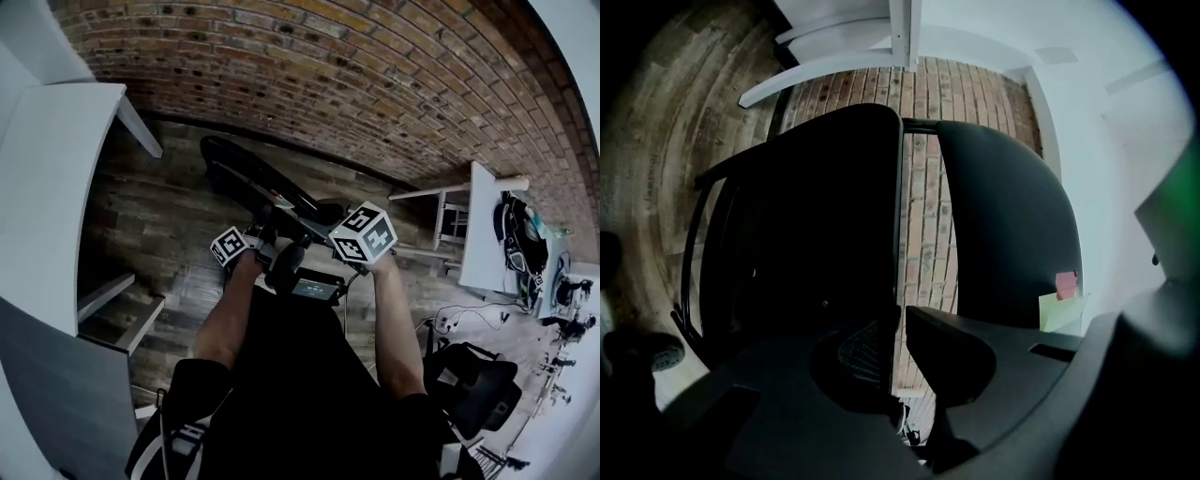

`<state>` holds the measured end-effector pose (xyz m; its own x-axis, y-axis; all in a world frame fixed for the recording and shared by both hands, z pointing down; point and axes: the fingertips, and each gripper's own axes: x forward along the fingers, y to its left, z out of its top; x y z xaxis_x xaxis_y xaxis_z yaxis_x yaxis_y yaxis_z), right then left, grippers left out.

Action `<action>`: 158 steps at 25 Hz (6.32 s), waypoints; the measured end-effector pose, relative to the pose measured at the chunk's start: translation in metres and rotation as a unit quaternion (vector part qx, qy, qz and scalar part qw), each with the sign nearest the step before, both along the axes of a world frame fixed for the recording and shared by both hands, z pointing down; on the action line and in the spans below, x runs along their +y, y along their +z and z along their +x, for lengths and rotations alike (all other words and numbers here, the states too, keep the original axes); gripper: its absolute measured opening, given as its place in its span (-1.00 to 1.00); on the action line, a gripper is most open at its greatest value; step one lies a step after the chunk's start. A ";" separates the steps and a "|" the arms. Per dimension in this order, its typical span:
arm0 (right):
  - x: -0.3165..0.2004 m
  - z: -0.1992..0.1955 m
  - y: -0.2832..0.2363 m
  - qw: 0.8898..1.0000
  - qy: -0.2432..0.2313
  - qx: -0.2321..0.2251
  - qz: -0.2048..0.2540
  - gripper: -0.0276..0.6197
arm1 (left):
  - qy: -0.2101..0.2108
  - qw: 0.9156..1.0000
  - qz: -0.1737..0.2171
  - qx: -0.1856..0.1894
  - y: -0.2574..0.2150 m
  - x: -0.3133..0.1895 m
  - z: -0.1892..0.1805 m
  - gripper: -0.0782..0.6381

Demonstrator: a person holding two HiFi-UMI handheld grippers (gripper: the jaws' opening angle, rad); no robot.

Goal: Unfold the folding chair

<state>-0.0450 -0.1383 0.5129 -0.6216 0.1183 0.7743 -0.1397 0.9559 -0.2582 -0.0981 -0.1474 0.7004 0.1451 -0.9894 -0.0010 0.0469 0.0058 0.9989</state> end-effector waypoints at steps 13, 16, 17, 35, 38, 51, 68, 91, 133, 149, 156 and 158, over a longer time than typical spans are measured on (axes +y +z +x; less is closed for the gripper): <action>0.032 0.057 0.001 0.998 0.054 -0.007 -0.025 -0.57 | 0.050 0.998 -0.029 -0.015 0.002 0.032 0.057 -0.69; 0.040 0.072 -0.002 0.999 0.035 -0.009 -0.026 -0.57 | 0.032 0.999 -0.026 -0.011 0.001 0.043 0.072 -0.69; 0.044 0.077 -0.001 0.999 0.028 -0.009 -0.027 -0.56 | 0.024 0.999 -0.026 -0.010 0.002 0.048 0.077 -0.69; 0.104 0.071 0.004 1.000 0.014 -0.001 -0.003 -0.55 | 0.016 0.999 -0.033 -0.004 0.010 0.100 0.072 -0.69; 0.107 0.065 0.002 0.998 0.063 -0.006 -0.006 -0.55 | 0.063 0.997 -0.040 -0.016 0.007 0.103 0.067 -0.69; 0.129 0.079 0.003 0.956 0.291 -0.010 -0.025 -0.56 | 0.281 0.958 -0.033 -0.042 0.008 0.104 0.088 -0.69; 0.139 0.119 0.000 0.897 0.440 -0.026 -0.037 -0.56 | 0.404 0.911 -0.032 -0.076 0.003 0.103 0.135 -0.68; 0.129 0.135 0.004 0.885 0.459 -0.037 -0.068 -0.54 | 0.365 0.931 0.006 -0.013 -0.003 0.128 0.159 -0.46; 0.137 0.139 0.005 0.862 0.496 -0.055 -0.091 -0.52 | 0.386 0.922 0.008 0.019 -0.006 0.130 0.147 -0.47; 0.124 0.180 0.015 0.848 0.505 -0.104 -0.118 -0.52 | 0.373 0.927 0.014 0.031 0.001 0.139 0.120 -0.48; 0.113 0.203 0.019 0.833 0.523 -0.128 -0.128 -0.53 | 0.379 0.924 -0.010 -0.050 0.013 0.144 0.101 -0.48; 0.113 0.202 0.020 0.834 0.521 -0.130 -0.126 -0.53 | 0.382 0.919 -0.020 -0.092 0.014 0.145 0.099 -0.48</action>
